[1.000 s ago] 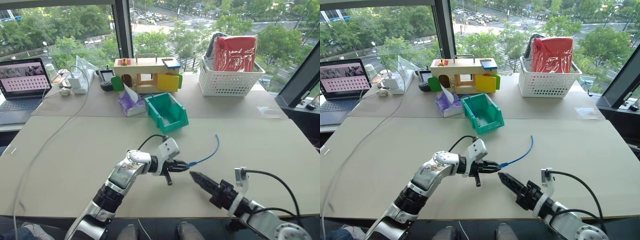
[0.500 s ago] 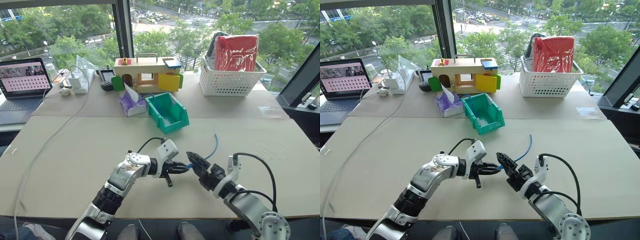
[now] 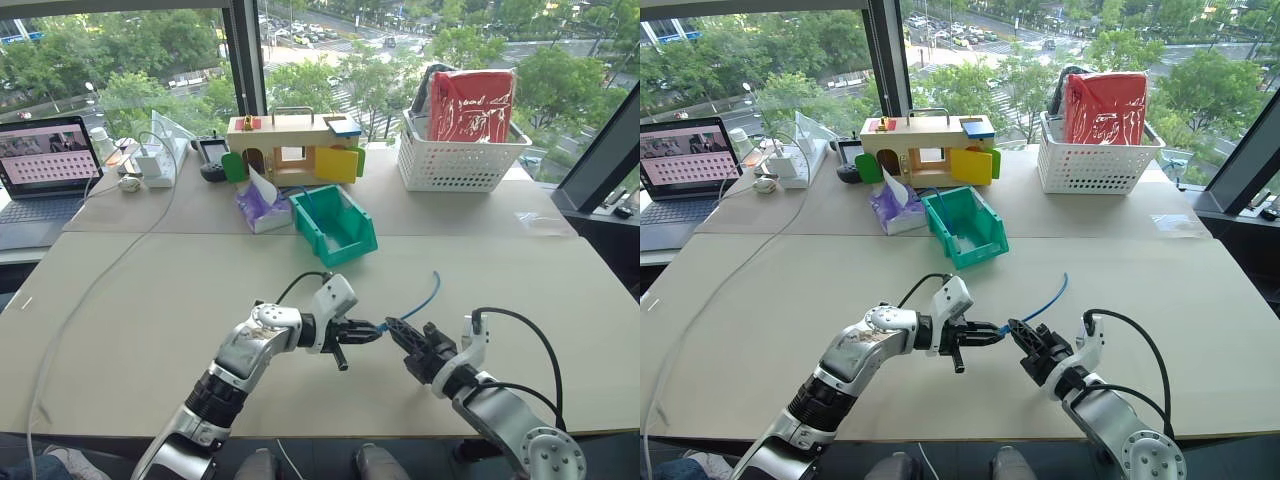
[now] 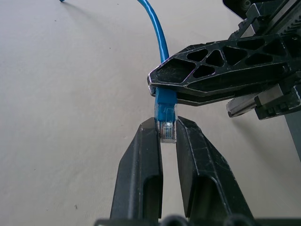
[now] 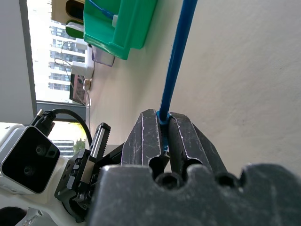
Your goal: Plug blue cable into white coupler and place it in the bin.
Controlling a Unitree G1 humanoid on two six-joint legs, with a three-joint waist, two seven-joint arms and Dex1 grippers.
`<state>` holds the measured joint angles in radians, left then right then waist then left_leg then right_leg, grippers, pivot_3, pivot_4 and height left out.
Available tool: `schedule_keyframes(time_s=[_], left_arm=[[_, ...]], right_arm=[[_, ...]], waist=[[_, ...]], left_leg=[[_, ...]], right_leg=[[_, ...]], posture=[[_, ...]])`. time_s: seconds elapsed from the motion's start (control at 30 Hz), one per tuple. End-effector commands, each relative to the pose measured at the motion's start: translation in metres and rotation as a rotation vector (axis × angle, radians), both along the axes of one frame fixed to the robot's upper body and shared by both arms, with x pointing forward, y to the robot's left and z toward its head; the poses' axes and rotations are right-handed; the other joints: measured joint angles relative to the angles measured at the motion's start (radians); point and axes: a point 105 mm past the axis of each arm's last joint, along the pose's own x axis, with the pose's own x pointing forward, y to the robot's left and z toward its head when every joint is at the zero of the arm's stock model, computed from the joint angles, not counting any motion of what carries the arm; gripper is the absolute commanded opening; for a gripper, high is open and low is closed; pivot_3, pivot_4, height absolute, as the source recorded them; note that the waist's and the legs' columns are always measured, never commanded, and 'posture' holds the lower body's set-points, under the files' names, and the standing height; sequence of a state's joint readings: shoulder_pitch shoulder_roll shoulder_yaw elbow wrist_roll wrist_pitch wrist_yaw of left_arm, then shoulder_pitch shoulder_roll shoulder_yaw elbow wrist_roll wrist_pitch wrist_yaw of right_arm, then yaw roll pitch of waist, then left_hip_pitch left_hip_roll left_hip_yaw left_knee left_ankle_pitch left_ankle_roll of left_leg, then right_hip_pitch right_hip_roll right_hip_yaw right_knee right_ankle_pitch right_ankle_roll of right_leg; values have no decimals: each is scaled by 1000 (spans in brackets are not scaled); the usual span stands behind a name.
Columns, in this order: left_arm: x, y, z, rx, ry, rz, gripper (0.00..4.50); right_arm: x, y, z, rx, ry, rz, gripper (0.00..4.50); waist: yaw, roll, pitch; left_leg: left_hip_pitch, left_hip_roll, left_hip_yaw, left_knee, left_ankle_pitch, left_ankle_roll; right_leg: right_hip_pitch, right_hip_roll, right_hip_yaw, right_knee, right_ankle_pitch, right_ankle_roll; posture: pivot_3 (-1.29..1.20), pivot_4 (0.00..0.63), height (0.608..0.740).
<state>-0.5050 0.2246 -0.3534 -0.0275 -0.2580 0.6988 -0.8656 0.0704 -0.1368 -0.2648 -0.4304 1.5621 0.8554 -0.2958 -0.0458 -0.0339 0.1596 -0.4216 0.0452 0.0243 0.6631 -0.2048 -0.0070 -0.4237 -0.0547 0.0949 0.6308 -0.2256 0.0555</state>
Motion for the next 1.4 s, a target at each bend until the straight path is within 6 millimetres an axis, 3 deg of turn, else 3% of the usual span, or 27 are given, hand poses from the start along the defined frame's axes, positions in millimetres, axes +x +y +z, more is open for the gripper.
schedule_keyframes(time_s=[0.03,0.17,0.2,0.27,0.3,0.37,0.47,0.53,0.67,0.87,1.1,1.2,1.27,1.4], left_arm=[[-3,0,20,-54,-12,-56,2099],[1,10,40,-78,-60,-57,3484],[0,13,46,-92,-69,-59,4061],[0,17,56,-117,-77,-62,4466],[0,18,62,-132,-94,-56,4466],[8,34,105,-275,-174,20,4466],[20,64,143,-370,-297,188,4466],[29,95,158,-401,-346,349,4466],[18,137,176,-485,-361,476,4466],[-4,172,143,-441,-288,610,4466],[-30,191,79,-391,-197,711,4466],[-38,206,42,-310,-150,807,4466],[-38,207,31,-302,-138,850,4466],[-32,187,15,-291,-117,847,4466]], right_arm=[[2,-2,26,21,-114,-14,0],[11,-27,39,-68,-243,-148,0],[13,-37,41,-94,-276,-198,0],[16,-51,41,-113,-290,-276,0],[17,-56,40,-108,-291,-305,0],[23,-71,38,-140,-296,-373,0],[32,-72,35,-164,-299,-379,0],[38,-67,33,-172,-297,-354,0],[45,-55,30,-150,-300,-304,0],[46,-37,19,-137,-283,-248,0],[32,-21,-3,-166,-258,-137,0],[27,-19,-10,-170,-242,-122,0],[27,-20,-11,-172,-241,-124,0],[25,-18,-14,-175,-235,-123,0]], waist=[[0,0,0],[2,0,0],[2,0,0],[3,0,0],[3,0,0],[3,0,0],[-2,0,0],[-6,0,0],[-10,1,0],[-1,1,0],[3,1,0],[2,-1,-2],[3,-2,-2],[6,-6,-5]], left_leg=[[0,0,0,0,0,0],[0,0,0,0,0,0],[-1,0,0,0,0,0],[-1,0,0,0,0,0],[-1,0,0,0,0,0],[-1,0,0,0,0,0],[-1,0,0,0,0,0],[0,1,0,0,0,0],[1,1,0,-2,0,0],[0,0,1,-2,0,0],[1,1,1,-2,0,0],[3,1,2,-2,0,0],[3,2,2,-3,0,0],[3,2,2,-3,0,0]], right_leg=[[0,0,0,0,0,0],[0,0,0,-1,0,0],[0,0,0,-1,0,0],[0,0,0,-1,0,0],[0,0,0,-1,0,1],[0,0,0,-1,0,0],[-1,0,0,-1,0,0],[0,1,0,0,0,0],[0,1,0,0,0,0],[0,-1,0,-1,3,-5],[0,-1,0,-1,3,-6],[1,-1,0,-2,2,-7],[1,0,0,-2,-1,-9],[1,-1,0,-2,-5,-8]], posture=[[0,150,729],[0,150,729],[0,150,729],[0,150,729],[0,150,729],[0,150,729],[0,150,729],[0,150,729],[0,150,729],[0,150,729],[0,150,729],[0,150,729],[0,150,729],[0,150,729]])
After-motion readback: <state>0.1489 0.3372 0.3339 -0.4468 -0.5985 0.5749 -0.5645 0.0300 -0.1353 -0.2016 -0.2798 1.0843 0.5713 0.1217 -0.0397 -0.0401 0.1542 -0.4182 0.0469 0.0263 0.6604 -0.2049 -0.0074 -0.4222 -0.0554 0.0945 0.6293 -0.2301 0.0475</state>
